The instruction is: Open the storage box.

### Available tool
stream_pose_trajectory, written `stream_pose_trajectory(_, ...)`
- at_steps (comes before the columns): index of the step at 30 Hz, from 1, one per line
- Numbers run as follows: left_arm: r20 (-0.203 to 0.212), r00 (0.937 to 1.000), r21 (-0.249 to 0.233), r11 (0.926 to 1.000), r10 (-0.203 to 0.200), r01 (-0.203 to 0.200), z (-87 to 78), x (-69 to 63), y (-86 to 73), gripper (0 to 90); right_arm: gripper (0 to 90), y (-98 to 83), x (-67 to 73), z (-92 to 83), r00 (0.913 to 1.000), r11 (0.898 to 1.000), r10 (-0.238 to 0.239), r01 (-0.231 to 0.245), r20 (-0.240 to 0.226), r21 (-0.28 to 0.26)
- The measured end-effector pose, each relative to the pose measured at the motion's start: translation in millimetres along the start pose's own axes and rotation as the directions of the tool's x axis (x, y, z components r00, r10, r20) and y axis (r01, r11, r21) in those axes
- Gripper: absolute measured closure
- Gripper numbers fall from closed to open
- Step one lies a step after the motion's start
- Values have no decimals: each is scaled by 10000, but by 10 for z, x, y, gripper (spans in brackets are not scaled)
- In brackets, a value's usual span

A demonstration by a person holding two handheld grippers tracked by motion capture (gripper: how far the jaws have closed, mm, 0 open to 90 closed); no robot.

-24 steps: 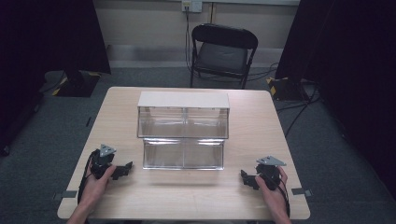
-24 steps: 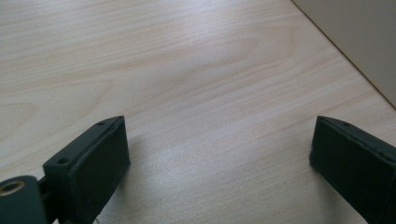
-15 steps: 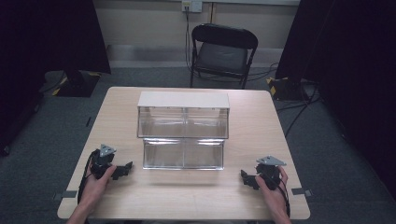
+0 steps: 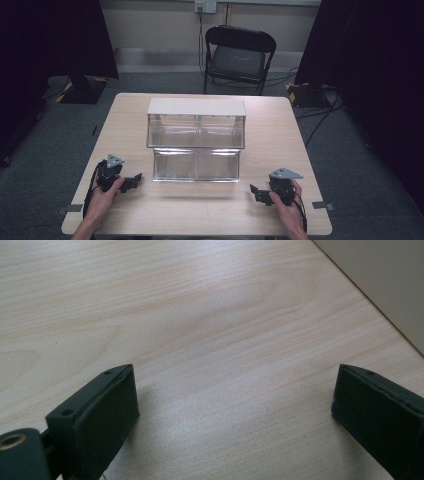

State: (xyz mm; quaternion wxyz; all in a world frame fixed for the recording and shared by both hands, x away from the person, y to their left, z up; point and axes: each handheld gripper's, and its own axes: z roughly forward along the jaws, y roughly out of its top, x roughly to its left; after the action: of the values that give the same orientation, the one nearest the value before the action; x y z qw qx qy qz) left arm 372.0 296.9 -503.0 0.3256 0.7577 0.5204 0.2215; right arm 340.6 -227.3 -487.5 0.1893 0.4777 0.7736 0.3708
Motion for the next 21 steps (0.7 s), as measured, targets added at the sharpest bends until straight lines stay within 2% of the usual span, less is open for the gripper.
stream_pose_trajectory(7, -2, 10000, 4, 10000, 4, -4, 0, 0, 0, 41, 141, 49, 164, -13, 9982, 9995, -271, 262, -526, -188)
stream_pose_trajectory(10, 0, 10000, 0, 10000, -2, 2, 0, 0, 0, 41, 141, 80, 251, -1, 9947, 9991, -393, 374, -955, -212)
stream_pose_trajectory(17, -1, 10000, -3, 10000, -2, 2, 0, 0, 0, 41, 141, 123, 367, 40, 9893, 9976, -675, 653, -1292, -211)
stream_pose_trajectory(21, 8, 10000, -4, 10000, 1, -1, 0, 1, 0, 41, 142, 162, 400, 54, 9883, 9972, -734, 712, -1334, -215)
